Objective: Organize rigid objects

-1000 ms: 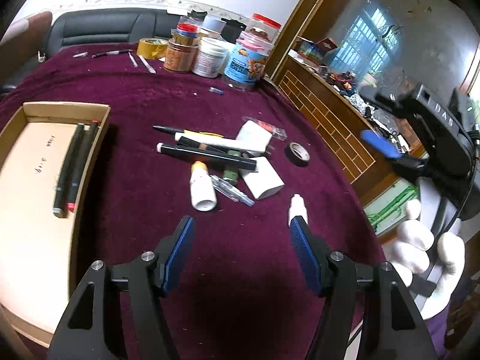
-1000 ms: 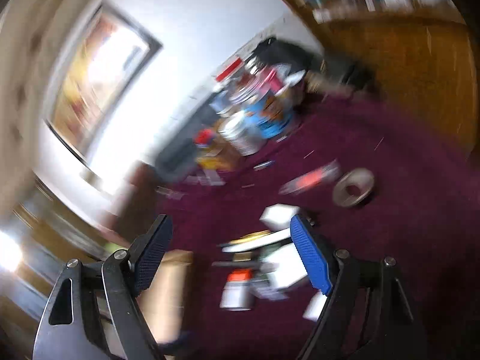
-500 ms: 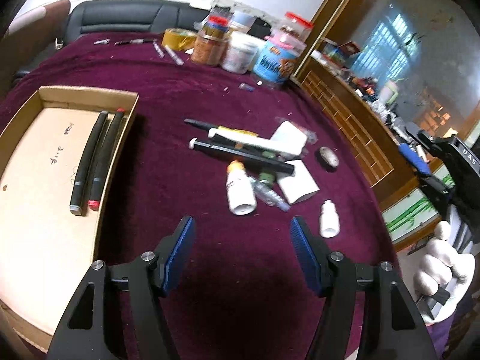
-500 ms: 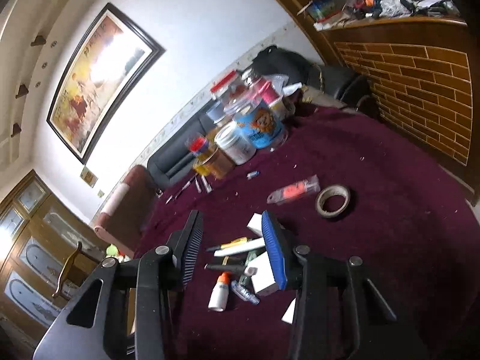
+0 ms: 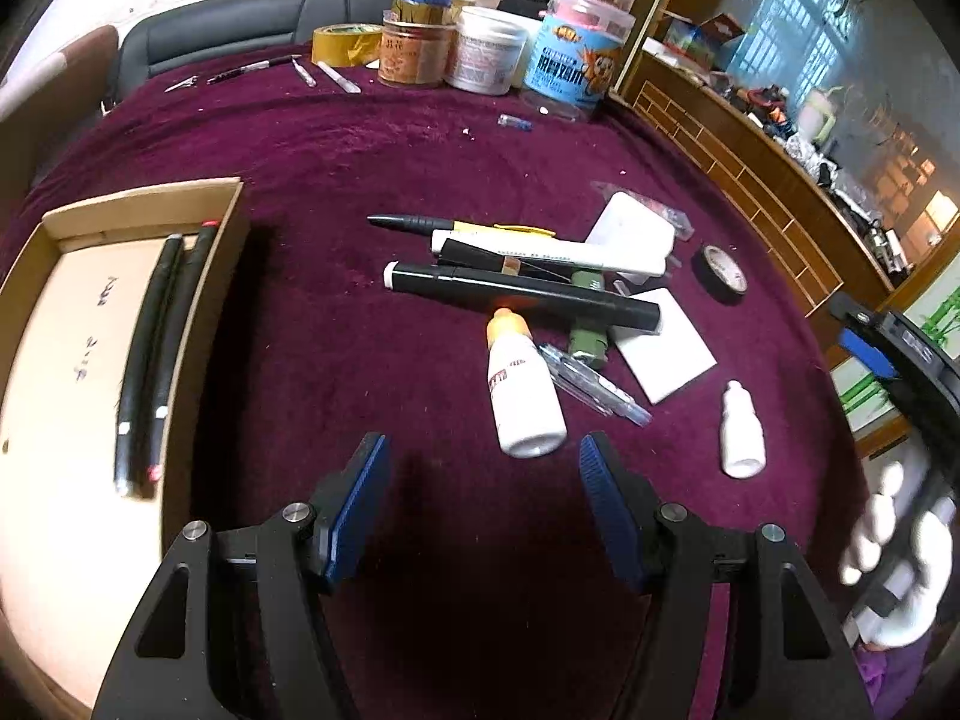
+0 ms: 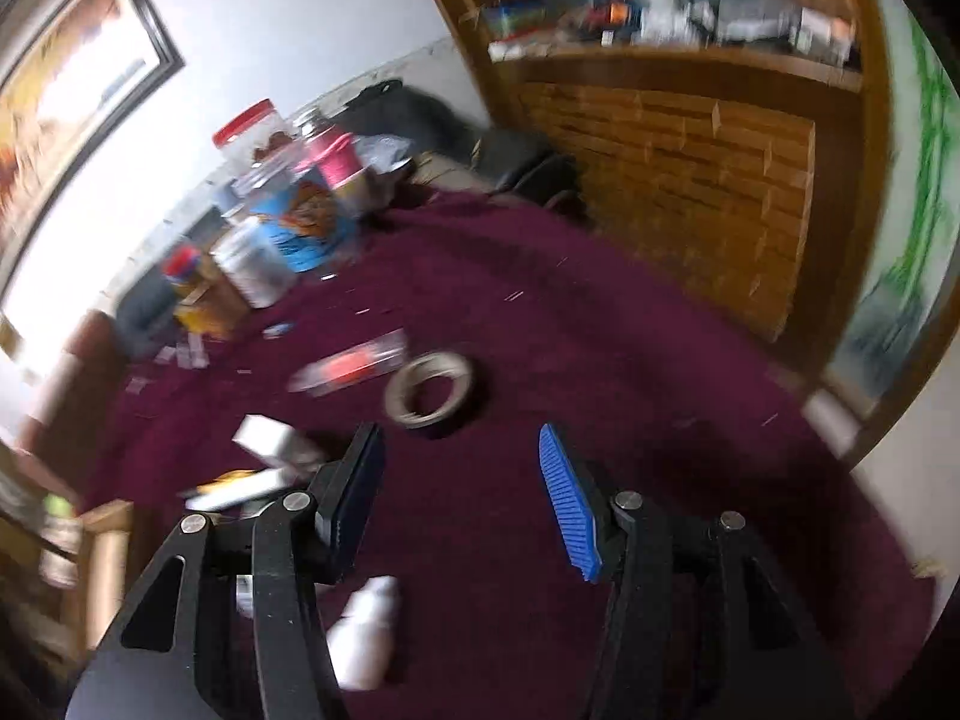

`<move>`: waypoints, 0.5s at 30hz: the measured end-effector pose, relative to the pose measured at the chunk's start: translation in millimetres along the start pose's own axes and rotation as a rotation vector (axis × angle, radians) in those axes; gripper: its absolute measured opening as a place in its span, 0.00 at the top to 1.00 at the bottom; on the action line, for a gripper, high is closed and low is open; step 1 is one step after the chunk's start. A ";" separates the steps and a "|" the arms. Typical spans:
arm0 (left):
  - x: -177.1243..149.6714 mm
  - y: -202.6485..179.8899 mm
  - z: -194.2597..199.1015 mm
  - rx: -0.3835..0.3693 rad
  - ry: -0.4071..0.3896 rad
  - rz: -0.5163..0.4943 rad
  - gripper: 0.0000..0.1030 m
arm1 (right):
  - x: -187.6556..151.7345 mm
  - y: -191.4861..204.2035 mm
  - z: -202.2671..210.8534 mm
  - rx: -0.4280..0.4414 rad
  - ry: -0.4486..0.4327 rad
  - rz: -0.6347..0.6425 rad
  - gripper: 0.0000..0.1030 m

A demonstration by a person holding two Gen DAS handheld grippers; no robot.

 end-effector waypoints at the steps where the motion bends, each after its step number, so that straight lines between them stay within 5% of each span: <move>1: 2.5 -0.4 -3.8 -0.002 0.004 0.001 0.43 | 1.9 0.1 3.1 -0.017 -0.005 0.045 0.49; 6: 19.4 -2.2 -28.0 -0.016 0.024 0.009 0.43 | 4.6 5.9 9.4 -0.083 -0.001 0.215 0.49; 11: 26.8 -4.4 -37.4 -0.034 0.037 -0.001 0.63 | -7.6 12.1 9.4 0.017 0.053 0.239 0.49; 15: 27.1 -6.3 -38.0 -0.015 0.029 -0.019 0.65 | -9.4 11.3 13.3 0.095 0.028 0.189 0.41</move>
Point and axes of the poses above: each gripper's, at about its wrist camera, not at the fingertips, and z roughly against the way its jaws point, y to its left, x to its top, the point moved 7 cm from there along -z, roughly the way its jaws point, and after that the axes turned 2 degrees about -z, right-handed, at the moved point
